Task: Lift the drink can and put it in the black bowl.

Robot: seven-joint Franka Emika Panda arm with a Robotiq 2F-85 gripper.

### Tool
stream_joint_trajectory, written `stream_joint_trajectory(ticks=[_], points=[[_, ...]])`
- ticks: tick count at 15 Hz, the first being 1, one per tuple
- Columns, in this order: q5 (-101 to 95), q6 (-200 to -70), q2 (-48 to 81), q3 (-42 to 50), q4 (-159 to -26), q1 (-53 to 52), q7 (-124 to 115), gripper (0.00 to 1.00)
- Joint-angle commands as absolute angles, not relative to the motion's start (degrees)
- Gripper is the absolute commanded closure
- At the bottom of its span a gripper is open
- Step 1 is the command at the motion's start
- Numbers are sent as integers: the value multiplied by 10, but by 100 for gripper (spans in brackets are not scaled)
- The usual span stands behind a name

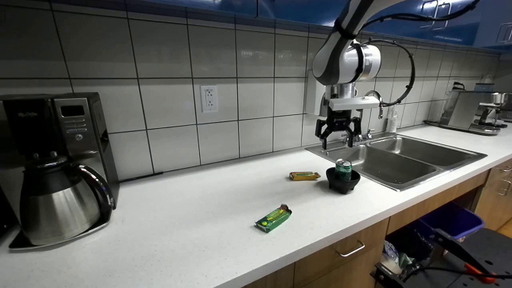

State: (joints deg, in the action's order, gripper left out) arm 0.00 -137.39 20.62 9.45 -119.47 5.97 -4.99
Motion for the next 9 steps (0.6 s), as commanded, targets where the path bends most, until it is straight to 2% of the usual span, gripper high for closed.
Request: stream_joint_trajectory(ticks=[1,9], points=[[-24,-1356,124,91,-1256,54,-41,0],[-86,-1354,-26,77,-1368,36,-54,0]])
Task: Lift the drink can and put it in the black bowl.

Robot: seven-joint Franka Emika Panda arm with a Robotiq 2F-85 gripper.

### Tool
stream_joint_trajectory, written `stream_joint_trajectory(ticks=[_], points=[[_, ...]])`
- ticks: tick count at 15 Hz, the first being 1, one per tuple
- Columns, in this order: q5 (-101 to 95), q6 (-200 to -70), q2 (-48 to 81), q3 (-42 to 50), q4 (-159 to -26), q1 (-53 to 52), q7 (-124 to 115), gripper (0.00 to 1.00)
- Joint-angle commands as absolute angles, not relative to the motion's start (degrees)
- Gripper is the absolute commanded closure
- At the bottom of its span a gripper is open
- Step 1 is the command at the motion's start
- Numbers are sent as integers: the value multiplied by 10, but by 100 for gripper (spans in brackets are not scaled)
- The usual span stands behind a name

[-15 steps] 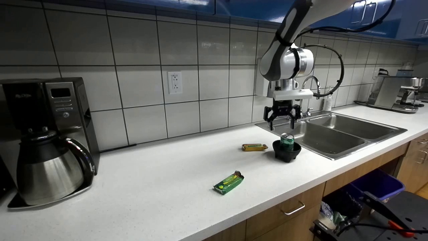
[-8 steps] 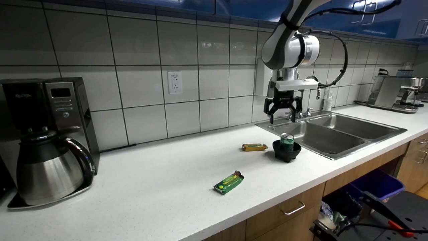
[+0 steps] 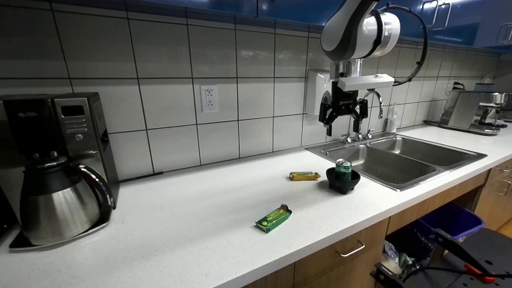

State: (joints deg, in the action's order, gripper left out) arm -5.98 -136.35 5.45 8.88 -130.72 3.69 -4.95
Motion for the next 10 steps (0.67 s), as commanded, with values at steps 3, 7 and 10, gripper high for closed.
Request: stream_joint_trajectory(ticks=[3,7,10], points=[[-99,-1350,-92,63,-1418,37,-50,0],[-89,-1339,-166,45,-1471,38,-53,0],[-82,-1330,-196,37,-1494,40,-57,0]])
